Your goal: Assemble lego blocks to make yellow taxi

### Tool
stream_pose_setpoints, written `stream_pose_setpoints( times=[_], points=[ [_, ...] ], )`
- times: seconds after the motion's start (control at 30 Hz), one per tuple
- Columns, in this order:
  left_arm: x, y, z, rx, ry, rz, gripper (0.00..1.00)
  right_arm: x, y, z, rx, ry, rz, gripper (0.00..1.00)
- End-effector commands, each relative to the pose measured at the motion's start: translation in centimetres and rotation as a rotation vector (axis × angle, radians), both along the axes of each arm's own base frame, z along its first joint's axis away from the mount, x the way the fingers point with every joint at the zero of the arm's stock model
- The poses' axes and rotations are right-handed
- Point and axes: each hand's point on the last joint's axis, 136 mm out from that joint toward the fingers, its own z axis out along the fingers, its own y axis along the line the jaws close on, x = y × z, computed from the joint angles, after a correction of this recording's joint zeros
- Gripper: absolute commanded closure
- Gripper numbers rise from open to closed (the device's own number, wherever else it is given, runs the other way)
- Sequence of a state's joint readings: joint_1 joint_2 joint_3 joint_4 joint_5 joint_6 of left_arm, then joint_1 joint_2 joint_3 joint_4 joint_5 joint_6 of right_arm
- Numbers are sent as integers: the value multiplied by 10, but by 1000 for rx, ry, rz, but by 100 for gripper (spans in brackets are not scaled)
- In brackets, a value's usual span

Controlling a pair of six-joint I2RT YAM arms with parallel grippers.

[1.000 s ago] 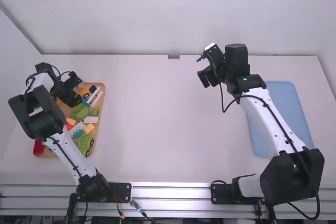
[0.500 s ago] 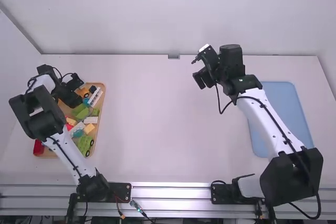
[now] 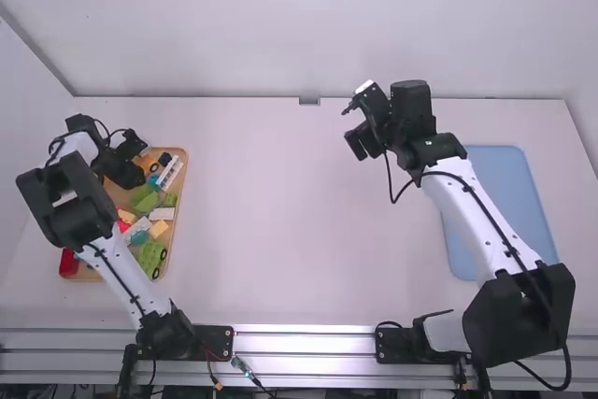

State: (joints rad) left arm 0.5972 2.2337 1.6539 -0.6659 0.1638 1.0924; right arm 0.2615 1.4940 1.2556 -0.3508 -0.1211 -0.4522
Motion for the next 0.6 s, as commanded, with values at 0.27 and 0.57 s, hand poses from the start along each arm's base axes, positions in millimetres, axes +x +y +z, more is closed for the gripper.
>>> stream_pose_setpoints(
  times=[0.27, 0.57],
  points=[
    [27, -43, 109, -80, -157, -3, 73, 7, -1, 12, -5, -26, -17, 1],
    [11, -182, 156, -90, -124, -350, 82, 8, -5, 12, -8, -27, -24, 1]
  ],
)
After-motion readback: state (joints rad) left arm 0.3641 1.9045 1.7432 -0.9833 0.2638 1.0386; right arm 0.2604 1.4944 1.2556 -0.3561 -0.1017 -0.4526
